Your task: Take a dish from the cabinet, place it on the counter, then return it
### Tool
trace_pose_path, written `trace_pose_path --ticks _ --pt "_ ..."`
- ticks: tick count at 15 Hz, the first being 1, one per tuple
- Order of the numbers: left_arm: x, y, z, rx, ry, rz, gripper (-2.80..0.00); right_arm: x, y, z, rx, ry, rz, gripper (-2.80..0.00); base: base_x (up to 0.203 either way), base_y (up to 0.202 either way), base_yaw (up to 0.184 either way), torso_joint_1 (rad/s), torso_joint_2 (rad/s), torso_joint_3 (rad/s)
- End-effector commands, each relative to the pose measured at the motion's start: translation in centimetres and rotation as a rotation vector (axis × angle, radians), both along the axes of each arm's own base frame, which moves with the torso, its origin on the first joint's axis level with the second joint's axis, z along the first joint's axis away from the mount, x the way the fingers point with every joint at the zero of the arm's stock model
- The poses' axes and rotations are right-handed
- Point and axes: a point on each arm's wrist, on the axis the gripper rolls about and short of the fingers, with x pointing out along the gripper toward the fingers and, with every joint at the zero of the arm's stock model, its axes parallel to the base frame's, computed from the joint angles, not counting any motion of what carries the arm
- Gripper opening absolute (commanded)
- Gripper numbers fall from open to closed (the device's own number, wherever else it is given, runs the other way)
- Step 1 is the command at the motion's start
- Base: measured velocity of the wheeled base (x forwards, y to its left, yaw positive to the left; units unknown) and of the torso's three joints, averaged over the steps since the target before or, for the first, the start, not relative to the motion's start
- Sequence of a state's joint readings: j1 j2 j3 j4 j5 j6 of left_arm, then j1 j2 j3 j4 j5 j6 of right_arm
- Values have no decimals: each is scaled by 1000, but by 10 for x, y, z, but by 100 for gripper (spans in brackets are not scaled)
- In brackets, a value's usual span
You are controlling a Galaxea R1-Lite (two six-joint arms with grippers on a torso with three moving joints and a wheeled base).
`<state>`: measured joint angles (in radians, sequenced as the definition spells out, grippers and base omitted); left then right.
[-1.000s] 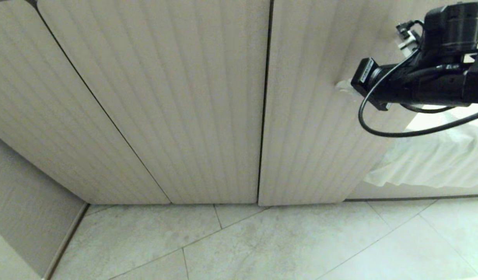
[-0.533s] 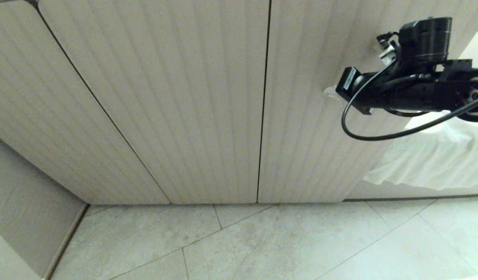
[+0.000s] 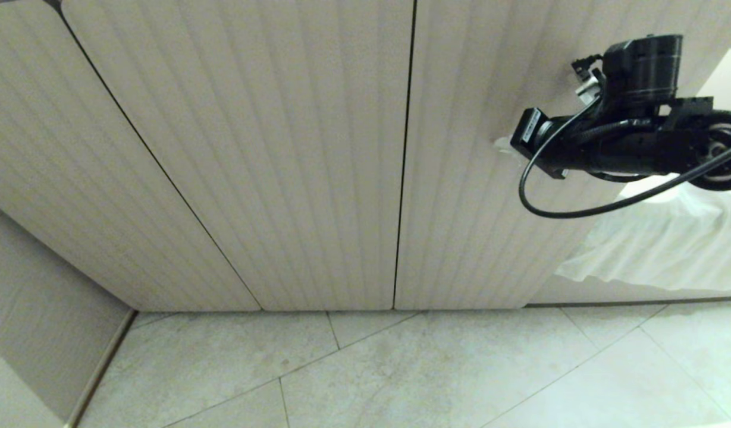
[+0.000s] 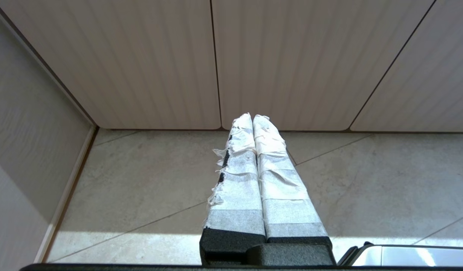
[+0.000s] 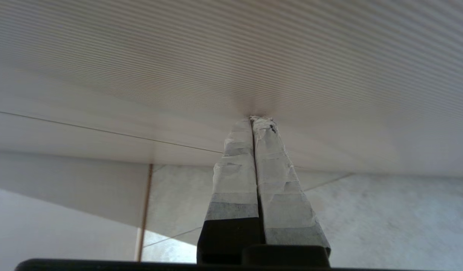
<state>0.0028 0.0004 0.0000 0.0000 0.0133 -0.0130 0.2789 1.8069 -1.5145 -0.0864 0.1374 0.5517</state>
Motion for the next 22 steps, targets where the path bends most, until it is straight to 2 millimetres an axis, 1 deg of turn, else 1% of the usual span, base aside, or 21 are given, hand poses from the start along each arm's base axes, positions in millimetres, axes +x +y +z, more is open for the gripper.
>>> trace_pose_path --ticks 1,3,5,9,11,13,16,19,22 --pt "0 0 0 -1 0 1 -280 -19 -5 4 -8 4 8 -280 0 0 0 0 0 0" --pt "0 0 0 -1 0 1 -280 -38 -11 1 -53 12 17 -280 0 0 0 0 0 0" --pt "0 0 0 -1 0 1 -280 -62 -18 0 -98 9 26 -280 0 0 0 0 0 0" --pt "0 0 0 -1 0 1 -280 -117 -40 -5 -206 -30 27 -280 0 0 0 0 0 0" --pt "0 0 0 -1 0 1 -280 -146 -55 -14 -262 -38 8 -280 0 0 0 0 0 0" --pt "0 0 0 -1 0 1 -280 -177 -71 -30 -325 -37 -29 -280 0 0 0 0 0 0" --pt "0 0 0 -1 0 1 -280 -216 -88 -50 -381 -40 -92 -280 0 0 0 0 0 0" --pt "0 0 0 -1 0 1 -280 -252 -94 -67 -409 -49 -120 -280 0 0 0 0 0 0" --pt "0 0 0 -1 0 1 -280 -281 -96 -95 -461 -45 -130 -280 0 0 0 0 0 0"
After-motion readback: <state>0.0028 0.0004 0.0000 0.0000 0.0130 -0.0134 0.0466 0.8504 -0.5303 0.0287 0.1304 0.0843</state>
